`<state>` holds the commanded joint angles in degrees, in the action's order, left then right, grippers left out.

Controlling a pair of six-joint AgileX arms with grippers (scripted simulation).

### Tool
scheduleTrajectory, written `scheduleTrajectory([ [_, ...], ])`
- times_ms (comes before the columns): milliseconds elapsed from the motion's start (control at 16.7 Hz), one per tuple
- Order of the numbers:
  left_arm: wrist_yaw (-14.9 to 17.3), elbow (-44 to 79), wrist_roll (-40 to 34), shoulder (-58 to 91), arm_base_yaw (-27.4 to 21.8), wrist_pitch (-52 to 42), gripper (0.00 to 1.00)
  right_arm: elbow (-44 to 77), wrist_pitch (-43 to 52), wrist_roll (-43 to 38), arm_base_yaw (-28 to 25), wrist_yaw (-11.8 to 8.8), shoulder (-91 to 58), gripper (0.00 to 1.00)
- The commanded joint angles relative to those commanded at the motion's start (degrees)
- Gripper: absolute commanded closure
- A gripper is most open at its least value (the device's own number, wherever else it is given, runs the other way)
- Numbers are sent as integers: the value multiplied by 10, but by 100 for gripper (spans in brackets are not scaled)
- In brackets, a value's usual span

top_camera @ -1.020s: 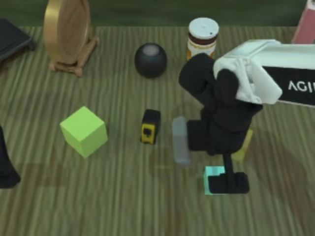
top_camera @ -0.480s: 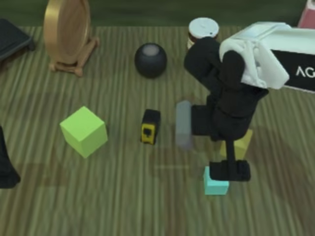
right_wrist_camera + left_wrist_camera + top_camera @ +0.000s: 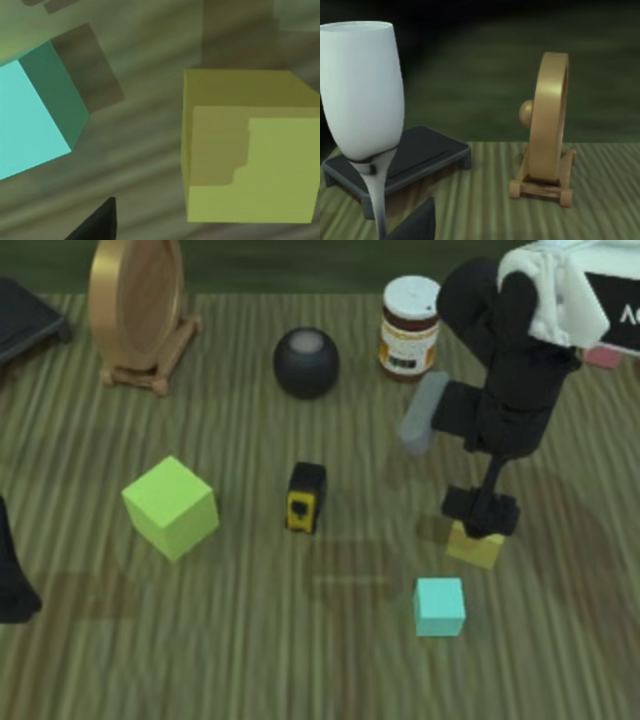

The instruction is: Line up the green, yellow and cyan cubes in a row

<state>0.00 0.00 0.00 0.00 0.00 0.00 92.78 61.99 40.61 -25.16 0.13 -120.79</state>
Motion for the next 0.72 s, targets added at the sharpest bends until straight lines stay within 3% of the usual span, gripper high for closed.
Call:
scheduleTrajectory([
  [300, 0, 0, 0, 0, 0, 0, 0, -17, -24, -1, 0, 0, -9, 0],
  [720, 0, 0, 0, 0, 0, 0, 0, -92, -168, -2, -1, 1, -75, 0],
])
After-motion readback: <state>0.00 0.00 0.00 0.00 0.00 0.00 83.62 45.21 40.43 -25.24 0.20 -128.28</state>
